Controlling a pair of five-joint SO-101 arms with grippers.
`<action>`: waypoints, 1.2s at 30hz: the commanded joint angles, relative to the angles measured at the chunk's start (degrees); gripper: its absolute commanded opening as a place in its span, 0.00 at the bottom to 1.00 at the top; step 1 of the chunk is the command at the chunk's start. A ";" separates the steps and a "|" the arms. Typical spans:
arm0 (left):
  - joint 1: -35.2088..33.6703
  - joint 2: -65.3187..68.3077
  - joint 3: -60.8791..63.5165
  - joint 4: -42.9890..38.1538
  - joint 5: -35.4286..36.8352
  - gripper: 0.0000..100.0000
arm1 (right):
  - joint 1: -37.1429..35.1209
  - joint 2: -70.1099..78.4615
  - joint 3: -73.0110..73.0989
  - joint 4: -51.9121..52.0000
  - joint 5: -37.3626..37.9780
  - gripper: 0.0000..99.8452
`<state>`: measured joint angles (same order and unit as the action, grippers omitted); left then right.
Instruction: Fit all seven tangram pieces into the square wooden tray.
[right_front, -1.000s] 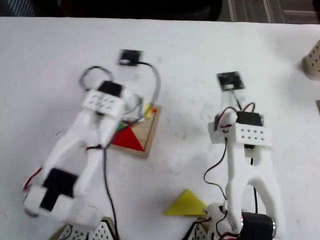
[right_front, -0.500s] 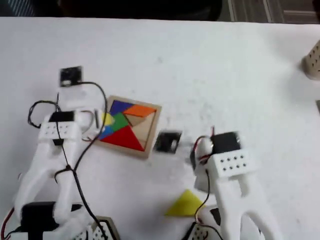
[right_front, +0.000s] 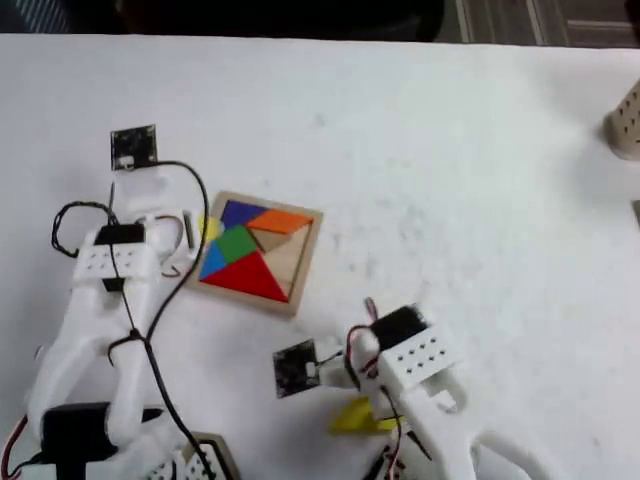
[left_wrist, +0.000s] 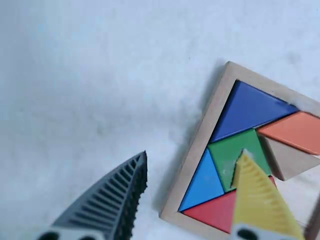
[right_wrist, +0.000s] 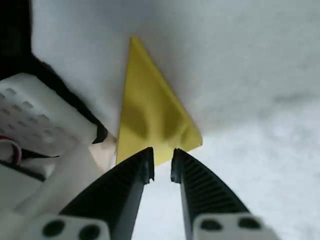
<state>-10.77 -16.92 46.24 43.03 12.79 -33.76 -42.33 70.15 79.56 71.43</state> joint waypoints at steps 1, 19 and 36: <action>-0.75 -0.31 -0.62 -2.11 -0.26 0.30 | -5.58 -0.75 0.53 -0.84 -7.74 0.16; -0.66 -0.22 -0.26 -2.64 -0.53 0.30 | 2.86 -0.75 -0.70 -10.59 -8.26 0.23; 21.49 -18.42 8.26 6.77 -11.52 0.13 | 62.46 -0.22 -23.38 -18.95 -32.88 0.03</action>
<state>3.65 -27.30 52.04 49.10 7.78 21.19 -42.15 50.73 61.71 39.16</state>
